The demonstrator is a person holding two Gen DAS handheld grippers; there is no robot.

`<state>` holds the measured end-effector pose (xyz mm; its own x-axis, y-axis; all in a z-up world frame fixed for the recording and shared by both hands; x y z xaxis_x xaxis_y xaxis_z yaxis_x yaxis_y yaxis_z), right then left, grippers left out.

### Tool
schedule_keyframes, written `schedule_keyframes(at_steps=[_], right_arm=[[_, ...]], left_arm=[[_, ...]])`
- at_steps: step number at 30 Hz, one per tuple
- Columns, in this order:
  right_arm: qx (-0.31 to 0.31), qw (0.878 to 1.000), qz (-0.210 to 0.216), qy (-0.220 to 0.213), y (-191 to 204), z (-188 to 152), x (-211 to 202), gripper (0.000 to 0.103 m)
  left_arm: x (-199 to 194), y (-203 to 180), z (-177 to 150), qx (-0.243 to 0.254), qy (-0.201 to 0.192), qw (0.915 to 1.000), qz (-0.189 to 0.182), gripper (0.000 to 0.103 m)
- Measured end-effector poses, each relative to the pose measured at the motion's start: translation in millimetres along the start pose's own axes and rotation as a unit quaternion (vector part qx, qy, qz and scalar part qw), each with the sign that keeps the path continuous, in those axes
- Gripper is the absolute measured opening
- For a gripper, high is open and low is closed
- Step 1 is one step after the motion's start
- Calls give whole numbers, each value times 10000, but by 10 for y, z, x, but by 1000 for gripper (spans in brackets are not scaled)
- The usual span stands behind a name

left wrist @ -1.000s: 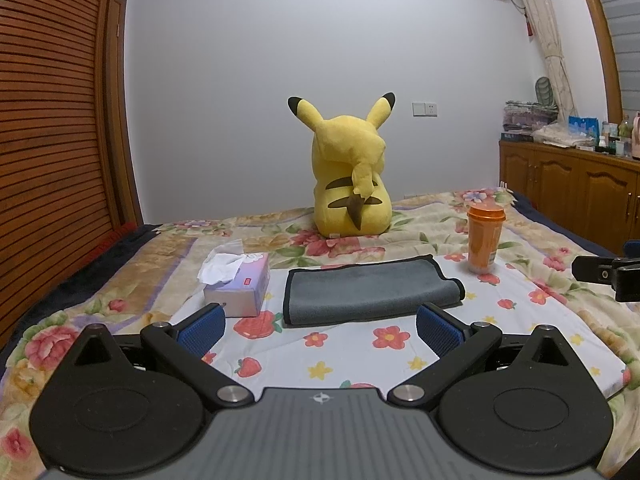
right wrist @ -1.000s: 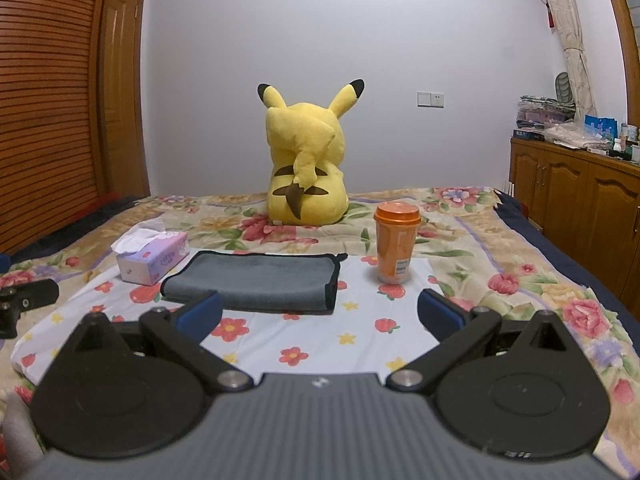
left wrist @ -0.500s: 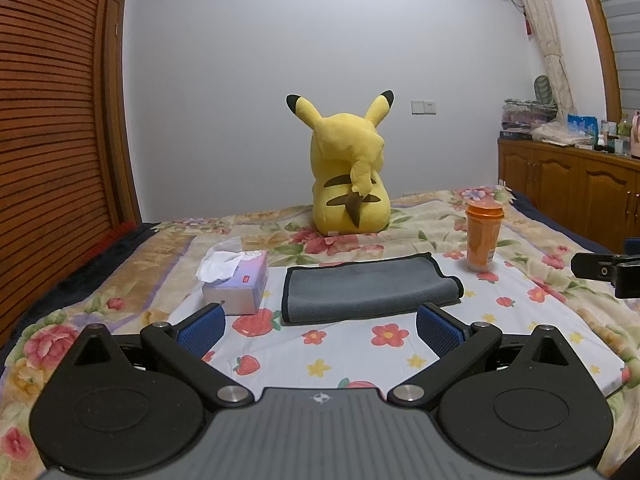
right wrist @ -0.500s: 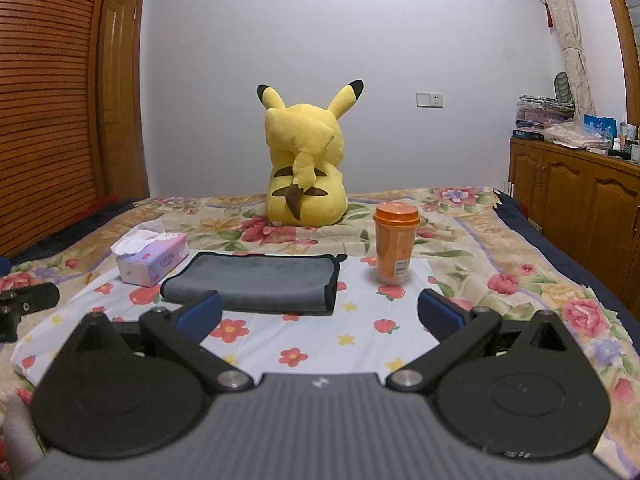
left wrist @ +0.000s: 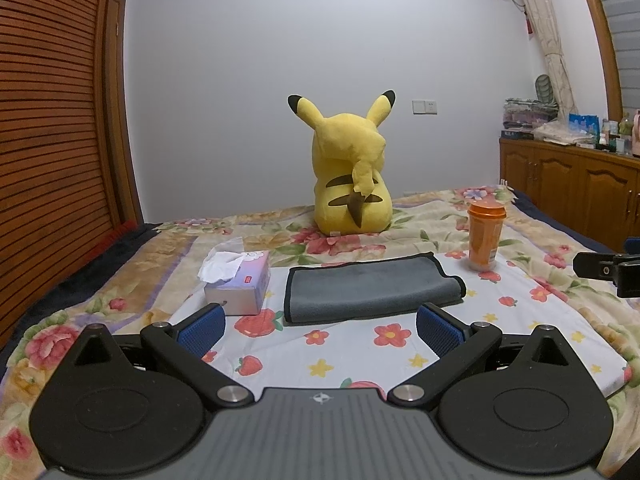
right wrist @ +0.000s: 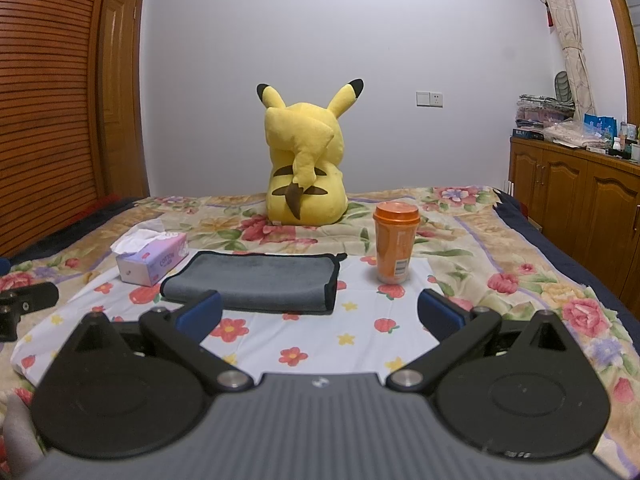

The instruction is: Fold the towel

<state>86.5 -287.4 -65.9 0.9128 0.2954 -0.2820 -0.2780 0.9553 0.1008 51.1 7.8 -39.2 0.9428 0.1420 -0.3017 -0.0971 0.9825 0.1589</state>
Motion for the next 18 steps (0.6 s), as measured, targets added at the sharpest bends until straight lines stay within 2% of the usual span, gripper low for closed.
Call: schedule_keyframes(at_steps=[18], right_arm=[[7,10000,0,-7,-6,0,-5,103]], left_arm=[[8,3,-6,3,15,10000,-3,103]])
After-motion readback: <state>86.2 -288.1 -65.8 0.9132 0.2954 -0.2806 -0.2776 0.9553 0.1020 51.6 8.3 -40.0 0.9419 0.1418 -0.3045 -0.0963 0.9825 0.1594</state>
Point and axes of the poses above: each gripper's, at about its wrist camera, not at the fingertips, and x roughly the way its jaws point, y to its left, z to its top, the point moved 3 cm from there along x, roughly the way its jaws point, and after that the axes turned 10 degrees about z, right-handed, at the moved point
